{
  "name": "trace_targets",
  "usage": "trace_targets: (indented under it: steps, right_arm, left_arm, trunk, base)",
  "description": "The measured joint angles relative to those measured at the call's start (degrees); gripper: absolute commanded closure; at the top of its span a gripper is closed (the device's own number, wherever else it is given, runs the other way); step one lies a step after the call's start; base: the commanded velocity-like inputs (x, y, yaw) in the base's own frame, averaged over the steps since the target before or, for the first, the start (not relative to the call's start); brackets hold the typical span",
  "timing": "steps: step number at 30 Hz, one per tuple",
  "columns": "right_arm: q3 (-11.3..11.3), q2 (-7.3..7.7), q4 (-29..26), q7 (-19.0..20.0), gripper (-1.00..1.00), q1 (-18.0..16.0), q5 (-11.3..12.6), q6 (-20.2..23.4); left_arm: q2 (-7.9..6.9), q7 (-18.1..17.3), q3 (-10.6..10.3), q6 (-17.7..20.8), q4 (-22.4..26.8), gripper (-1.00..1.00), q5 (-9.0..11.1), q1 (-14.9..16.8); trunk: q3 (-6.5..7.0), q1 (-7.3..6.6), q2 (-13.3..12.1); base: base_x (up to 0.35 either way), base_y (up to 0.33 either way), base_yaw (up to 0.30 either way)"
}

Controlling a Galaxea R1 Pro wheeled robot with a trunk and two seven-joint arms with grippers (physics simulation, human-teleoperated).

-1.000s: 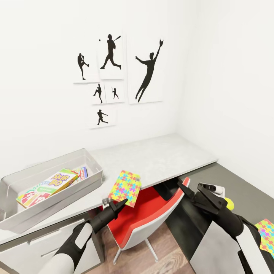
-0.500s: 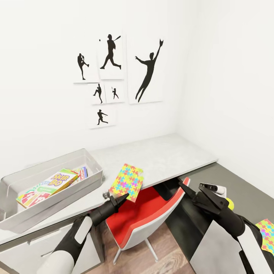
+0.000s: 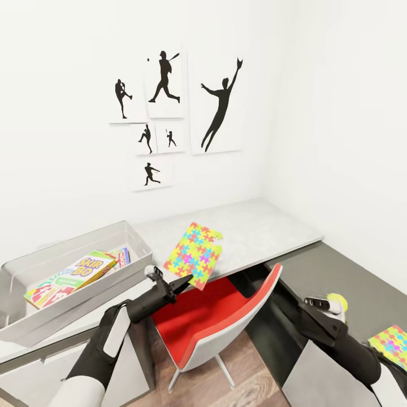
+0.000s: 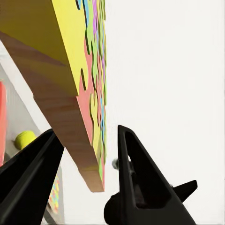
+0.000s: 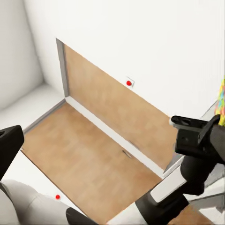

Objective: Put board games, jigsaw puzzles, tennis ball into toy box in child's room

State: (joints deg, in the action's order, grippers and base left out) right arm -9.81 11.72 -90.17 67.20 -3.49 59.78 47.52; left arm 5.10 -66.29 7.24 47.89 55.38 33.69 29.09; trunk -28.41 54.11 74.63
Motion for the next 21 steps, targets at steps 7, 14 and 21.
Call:
trace_targets:
  steps: [7,14,21]
  right_arm:
    - [0.1,0.36,0.3,0.2,-1.0,3.9,-1.5,-5.1]
    - [0.1,0.38,0.6,0.2,-1.0,4.2,-2.0,-5.7]
    - [0.1,0.37,0.8,0.4,-1.0,4.3,-8.2,-6.0]
  left_arm:
    - [-0.04,-0.3,-3.0,5.7,13.2,1.0,0.4,-4.9]
    - [-0.13,-0.3,-3.5,9.4,17.7,1.0,0.6,-6.0]
    - [-0.06,-0.3,-3.7,11.7,22.1,1.0,0.7,-7.0]
  trunk:
    - [-0.01,0.0,0.0]
    - [-0.01,0.0,0.0]
    - [-0.01,0.0,0.0]
  base:
    - [0.0,0.0,0.0]
    - [0.0,0.0,0.0]
    - [0.0,0.0,0.0]
